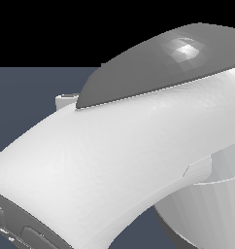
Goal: Turn on the faucet by rotating a designated handle.
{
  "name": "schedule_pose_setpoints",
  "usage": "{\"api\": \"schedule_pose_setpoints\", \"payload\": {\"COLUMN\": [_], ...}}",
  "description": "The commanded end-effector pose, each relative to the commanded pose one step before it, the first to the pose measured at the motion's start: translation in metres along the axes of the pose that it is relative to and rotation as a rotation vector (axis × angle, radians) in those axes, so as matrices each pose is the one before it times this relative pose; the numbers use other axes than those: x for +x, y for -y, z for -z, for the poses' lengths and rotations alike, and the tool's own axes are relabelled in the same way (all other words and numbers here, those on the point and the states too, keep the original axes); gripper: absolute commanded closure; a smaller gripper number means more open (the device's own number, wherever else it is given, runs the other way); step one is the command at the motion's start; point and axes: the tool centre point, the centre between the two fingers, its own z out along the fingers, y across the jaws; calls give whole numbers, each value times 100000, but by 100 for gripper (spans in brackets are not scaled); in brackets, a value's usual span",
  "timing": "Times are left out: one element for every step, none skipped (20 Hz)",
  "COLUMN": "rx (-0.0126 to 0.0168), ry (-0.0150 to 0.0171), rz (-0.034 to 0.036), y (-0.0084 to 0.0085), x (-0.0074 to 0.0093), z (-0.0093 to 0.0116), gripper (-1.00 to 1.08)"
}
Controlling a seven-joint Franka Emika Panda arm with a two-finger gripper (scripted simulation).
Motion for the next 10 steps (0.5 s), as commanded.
{"api": "schedule_pose_setpoints", "payload": {"rx": [-24225, -654, -654, -654, -650, -655, -652, -653, -653, 0], "ry": [358, 226, 227, 227, 226, 228, 228, 229, 231, 0], "rz": [-1376, -156, -156, -156, -155, -156, -155, -154, -153, 0], "y": [-10754, -475, -475, -475, -473, -475, -474, -474, -474, 0], "x": [-290, -18, -18, -18, -18, -19, -18, -19, -19, 0], "z": [2477, 30, 30, 30, 29, 29, 29, 28, 27, 0], "gripper": [108, 108, 108, 108, 108, 108, 108, 108, 108, 108]}}
